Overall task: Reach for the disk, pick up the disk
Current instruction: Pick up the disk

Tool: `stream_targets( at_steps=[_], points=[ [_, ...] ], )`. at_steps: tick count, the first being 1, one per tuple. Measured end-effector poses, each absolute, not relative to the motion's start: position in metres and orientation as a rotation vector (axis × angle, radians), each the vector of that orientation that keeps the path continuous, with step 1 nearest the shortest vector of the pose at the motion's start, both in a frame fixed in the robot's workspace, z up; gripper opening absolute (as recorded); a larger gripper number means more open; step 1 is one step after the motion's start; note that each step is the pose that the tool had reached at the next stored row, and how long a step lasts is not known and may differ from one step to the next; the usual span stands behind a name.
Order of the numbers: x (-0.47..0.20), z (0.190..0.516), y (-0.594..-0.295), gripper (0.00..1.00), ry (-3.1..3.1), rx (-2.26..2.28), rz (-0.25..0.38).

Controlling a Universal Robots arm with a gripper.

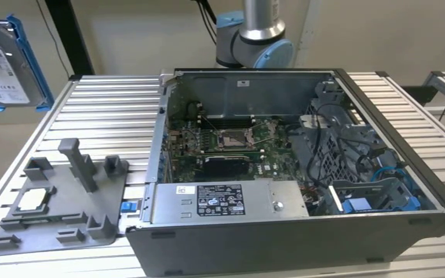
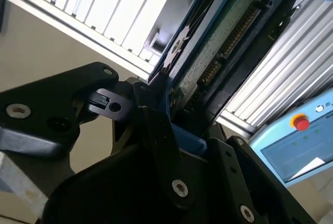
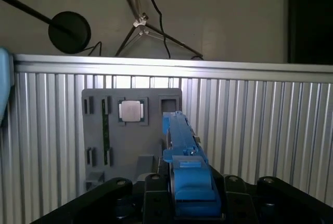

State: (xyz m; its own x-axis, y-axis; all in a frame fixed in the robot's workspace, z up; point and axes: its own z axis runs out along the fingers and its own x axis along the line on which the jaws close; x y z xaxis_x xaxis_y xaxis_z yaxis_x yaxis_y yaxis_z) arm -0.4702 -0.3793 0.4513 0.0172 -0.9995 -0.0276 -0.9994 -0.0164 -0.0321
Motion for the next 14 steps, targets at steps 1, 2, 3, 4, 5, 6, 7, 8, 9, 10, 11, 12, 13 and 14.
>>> stream_targets(
  at_steps=[1, 2, 3, 4, 5, 6, 7, 8, 9, 10, 11, 12, 13, 14],
  points=[
    [-0.47, 0.452, -0.379, 0.0, 2.17, -2.207, -0.009],
    [-0.47, 0.453, -0.379, 0.0, 2.167, -2.204, -0.015],
    [-0.471, 0.453, -0.379, 0.0, 2.163, -2.2, -0.023],
    [-0.471, 0.454, -0.379, 0.0, 2.159, -2.196, -0.031],
    [-0.471, 0.454, -0.379, 0.0, 2.154, -2.192, -0.038],
    [-0.471, 0.454, -0.378, 0.0, 2.15, -2.187, -0.046],
    [-0.471, 0.455, -0.378, 0.0, 2.145, -2.183, -0.054],
    [-0.471, 0.455, -0.378, 0.0, 2.141, -2.179, -0.061],
    [-0.471, 0.455, -0.378, 0.0, 2.136, -2.175, -0.069],
    [-0.471, 0.456, -0.378, 0.0, 2.132, -2.171, -0.075],
    [-0.471, 0.457, -0.378, 0.0, 2.13, -2.168, -0.079],
    [-0.471, 0.458, -0.378, 0.0, 2.127, -2.165, -0.082],
    [-0.471, 0.46, -0.378, 0.0, 2.126, -2.164, -0.084],
    [-0.471, 0.463, -0.378, 0.0, 2.126, -2.164, -0.085]
  ],
)
